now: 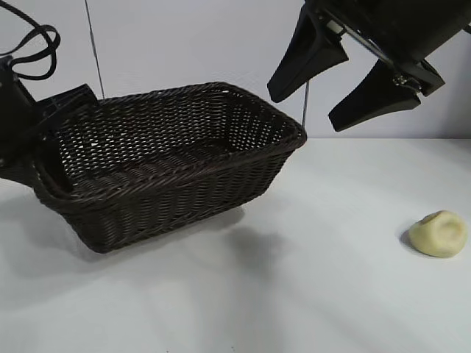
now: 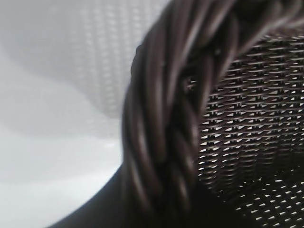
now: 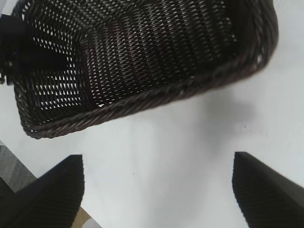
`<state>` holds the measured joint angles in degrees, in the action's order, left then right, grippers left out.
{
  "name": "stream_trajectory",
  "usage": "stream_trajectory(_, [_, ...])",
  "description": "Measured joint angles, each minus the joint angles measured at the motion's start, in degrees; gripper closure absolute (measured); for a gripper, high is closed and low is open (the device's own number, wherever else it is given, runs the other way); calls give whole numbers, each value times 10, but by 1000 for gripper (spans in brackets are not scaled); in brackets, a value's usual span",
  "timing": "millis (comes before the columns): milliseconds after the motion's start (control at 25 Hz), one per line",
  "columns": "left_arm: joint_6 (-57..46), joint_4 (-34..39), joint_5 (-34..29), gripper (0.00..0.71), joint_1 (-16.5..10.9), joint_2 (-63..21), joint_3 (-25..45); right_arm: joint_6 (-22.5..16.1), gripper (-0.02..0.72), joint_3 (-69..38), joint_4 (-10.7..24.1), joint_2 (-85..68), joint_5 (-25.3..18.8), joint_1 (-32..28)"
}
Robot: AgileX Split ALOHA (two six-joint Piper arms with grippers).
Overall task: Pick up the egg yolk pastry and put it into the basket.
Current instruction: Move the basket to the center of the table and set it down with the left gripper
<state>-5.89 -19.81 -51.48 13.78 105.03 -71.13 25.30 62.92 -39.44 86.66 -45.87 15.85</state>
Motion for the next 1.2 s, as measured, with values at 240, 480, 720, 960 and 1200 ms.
stream_trajectory(240, [83,1,-24,610,0,39,-43,0,93,0,0,0,-5,0])
stream_trajectory(480, [90,-10,-18,610,0,48,-44,0,93,0,0,0,-6,0])
stream_trajectory(720, [90,-18,-11,610,0,48,-44,0,93,0,0,0,-6,0])
stream_trajectory(960, [90,-22,0,610,0,48,-44,0,93,0,0,0,-6,0])
stream_trajectory(1200, [96,-24,2,610,0,70,-47,0,93,0,0,0,-6,0])
